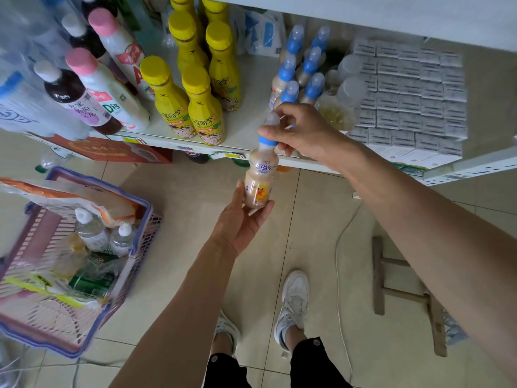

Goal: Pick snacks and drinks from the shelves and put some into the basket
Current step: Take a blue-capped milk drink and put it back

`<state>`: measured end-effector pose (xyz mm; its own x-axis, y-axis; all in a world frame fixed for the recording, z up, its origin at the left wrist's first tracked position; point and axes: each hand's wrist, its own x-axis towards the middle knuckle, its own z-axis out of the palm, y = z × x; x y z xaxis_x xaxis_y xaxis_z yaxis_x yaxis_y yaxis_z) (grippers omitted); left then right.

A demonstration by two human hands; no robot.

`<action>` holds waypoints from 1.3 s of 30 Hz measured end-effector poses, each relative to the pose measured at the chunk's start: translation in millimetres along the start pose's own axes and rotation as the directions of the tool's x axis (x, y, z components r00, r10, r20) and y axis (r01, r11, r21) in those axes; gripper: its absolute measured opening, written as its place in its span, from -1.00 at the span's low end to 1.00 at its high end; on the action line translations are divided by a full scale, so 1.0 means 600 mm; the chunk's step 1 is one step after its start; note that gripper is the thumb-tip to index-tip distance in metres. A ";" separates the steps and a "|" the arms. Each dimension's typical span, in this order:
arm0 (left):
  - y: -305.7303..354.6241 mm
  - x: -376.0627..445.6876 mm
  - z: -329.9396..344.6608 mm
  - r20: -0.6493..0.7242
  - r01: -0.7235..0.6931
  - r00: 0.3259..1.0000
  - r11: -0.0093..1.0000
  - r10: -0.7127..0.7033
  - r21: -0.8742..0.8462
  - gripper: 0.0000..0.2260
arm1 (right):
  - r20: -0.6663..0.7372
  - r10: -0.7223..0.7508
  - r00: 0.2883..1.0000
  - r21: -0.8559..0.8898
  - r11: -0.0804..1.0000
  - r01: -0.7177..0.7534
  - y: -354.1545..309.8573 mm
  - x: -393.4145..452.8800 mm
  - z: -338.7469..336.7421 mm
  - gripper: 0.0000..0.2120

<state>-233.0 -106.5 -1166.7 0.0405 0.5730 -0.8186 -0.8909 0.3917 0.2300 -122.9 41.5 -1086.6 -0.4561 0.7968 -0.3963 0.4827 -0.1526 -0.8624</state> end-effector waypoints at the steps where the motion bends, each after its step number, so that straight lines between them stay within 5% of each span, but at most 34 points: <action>1: 0.004 0.005 0.005 -0.017 -0.011 1.000 1.000 0.011 -0.006 -0.69 | 0.001 -0.015 1.000 -0.054 0.998 0.015 -0.002 0.003 -0.006 -0.76; 5: 0.023 0.028 0.040 -0.026 -0.064 0.998 0.997 0.063 -0.039 -0.73 | -0.071 -0.137 0.988 -0.217 0.969 0.119 -0.009 0.021 -0.019 -0.78; 12: 0.051 0.063 0.099 -0.027 -0.118 0.992 0.981 0.124 0.157 -0.72 | -0.176 -0.319 0.931 -0.557 0.812 0.173 -0.009 0.061 -0.026 -0.82; 22: 0.053 0.078 0.141 0.012 -0.141 0.990 0.949 0.144 0.281 -0.49 | -0.099 -0.215 0.972 -0.700 0.709 0.085 -0.004 0.100 -0.027 -0.93; 39: 0.055 0.080 0.137 0.077 -0.122 0.992 0.941 0.102 0.315 -0.63 | -0.107 -0.110 0.988 -0.749 0.662 -0.008 -0.038 0.090 -0.044 -0.74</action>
<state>-223.5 -6.8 -1155.4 -0.0158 0.6640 -0.7476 -0.7006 0.5261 0.4821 -138.9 103.6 -1080.2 -0.4238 0.8666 -0.2635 0.8833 0.3311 -0.3319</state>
